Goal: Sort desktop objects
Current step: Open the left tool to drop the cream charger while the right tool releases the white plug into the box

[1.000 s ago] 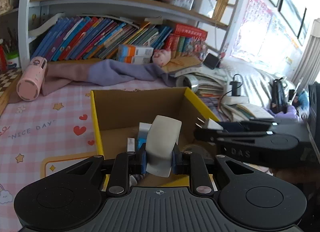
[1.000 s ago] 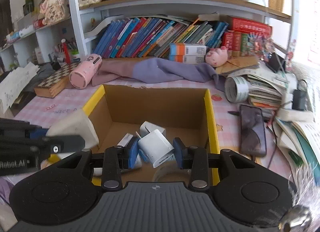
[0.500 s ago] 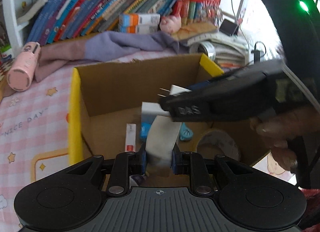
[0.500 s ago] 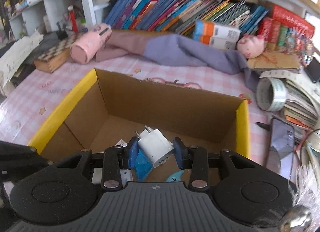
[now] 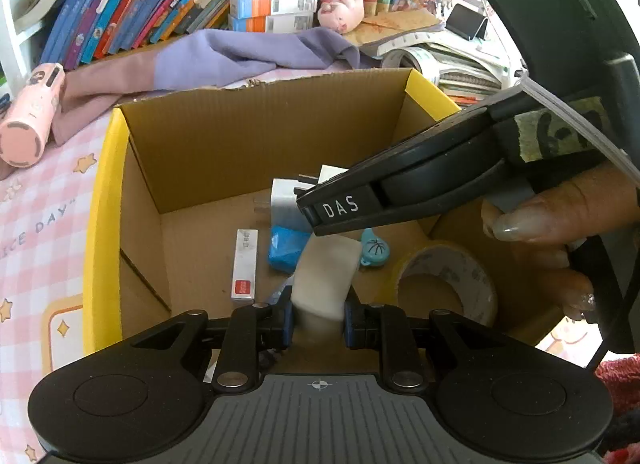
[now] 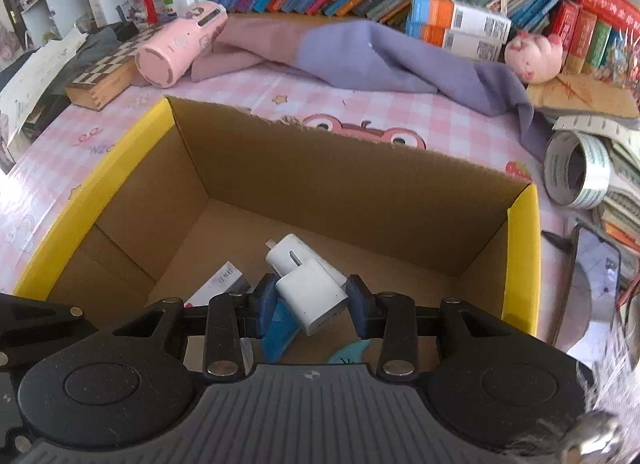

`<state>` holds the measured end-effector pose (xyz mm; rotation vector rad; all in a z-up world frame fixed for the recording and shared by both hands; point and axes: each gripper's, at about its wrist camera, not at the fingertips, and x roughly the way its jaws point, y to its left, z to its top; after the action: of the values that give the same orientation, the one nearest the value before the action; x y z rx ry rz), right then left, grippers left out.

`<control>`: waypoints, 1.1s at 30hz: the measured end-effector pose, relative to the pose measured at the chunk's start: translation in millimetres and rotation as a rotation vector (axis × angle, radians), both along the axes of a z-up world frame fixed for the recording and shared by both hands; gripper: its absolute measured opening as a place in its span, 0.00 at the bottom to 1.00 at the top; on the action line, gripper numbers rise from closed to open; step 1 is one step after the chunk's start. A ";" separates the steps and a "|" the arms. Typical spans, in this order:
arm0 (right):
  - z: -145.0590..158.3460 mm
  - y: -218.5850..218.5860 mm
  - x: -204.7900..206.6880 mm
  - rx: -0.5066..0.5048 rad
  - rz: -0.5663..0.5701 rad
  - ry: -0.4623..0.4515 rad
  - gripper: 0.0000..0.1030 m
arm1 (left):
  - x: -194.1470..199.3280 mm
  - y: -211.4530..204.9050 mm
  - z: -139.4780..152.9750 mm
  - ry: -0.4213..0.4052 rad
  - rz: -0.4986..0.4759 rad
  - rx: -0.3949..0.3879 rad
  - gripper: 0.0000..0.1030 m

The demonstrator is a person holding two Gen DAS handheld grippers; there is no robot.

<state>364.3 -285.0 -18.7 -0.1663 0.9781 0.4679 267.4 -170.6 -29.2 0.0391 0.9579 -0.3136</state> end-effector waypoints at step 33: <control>56.8 -24.0 -62.7 0.150 -0.093 -0.245 0.57 | -65.9 -2.1 61.7 -0.340 0.090 0.077 0.75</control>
<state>301.7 -309.0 38.0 -0.0409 0.7048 0.4225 201.5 -172.7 32.4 0.1154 0.6316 -0.1789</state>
